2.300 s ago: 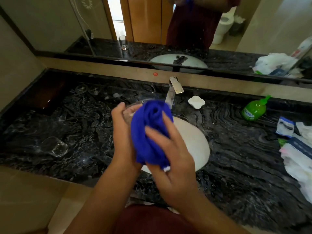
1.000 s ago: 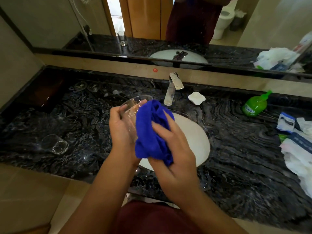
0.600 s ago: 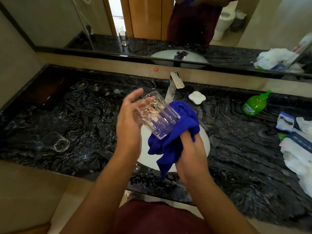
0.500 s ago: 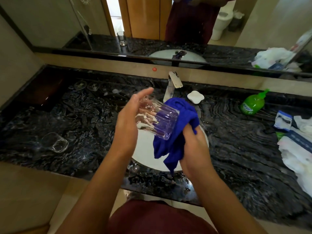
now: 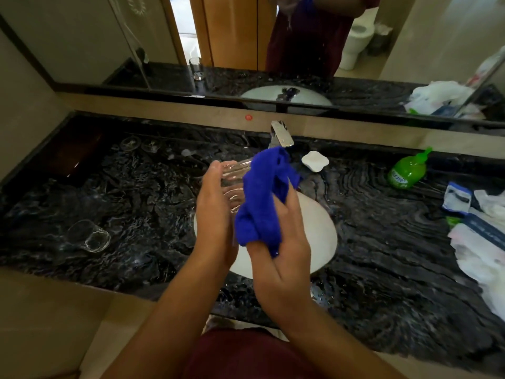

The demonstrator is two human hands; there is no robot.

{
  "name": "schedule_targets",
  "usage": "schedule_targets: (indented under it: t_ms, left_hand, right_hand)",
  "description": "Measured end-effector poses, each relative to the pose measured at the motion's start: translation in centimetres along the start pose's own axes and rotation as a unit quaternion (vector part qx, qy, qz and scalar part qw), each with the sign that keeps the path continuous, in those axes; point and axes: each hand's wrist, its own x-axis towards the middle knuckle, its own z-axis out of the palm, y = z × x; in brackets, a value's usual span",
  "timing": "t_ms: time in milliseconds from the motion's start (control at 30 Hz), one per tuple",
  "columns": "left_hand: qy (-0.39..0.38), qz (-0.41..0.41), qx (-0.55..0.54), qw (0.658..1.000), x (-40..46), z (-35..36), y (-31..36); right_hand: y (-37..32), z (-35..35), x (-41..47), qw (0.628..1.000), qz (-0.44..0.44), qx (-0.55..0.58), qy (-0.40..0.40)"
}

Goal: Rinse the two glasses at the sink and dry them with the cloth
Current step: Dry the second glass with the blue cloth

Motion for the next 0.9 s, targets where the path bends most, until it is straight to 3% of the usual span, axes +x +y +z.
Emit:
schedule_targets:
  t_ms: [267, 433, 633, 700, 800, 900]
  left_hand:
    - [-0.104, -0.032, -0.02, 0.994, 0.4, -0.2, -0.1]
    - [-0.137, -0.012, 0.025, 0.99, 0.3, -0.4, -0.7]
    - [-0.158, 0.081, 0.125, 0.976, 0.8, -1.0, -0.9]
    - [-0.165, 0.121, 0.164, 0.965, 1.1, -1.2, -0.6]
    - [-0.178, 0.153, 0.215, 0.948, 1.6, -1.3, 0.0]
    - [-0.137, 0.179, 0.236, 0.945, 2.4, -1.3, 0.0]
  right_hand:
    - [-0.8, -1.9, 4.3, 1.0, -0.022, -0.015, -0.013]
    - [-0.4, -3.1, 6.8, 0.988, 0.139, 0.028, 0.056]
    - [2.2, -4.8, 7.8, 0.968, 0.229, -0.01, 0.101]
    - [2.9, -5.0, 7.2, 0.947, 0.309, 0.008, 0.089]
    - [3.1, -4.8, 5.9, 0.887, 0.422, 0.183, 0.049]
    - [3.2, -4.5, 4.8, 0.84, 0.448, 0.303, 0.043]
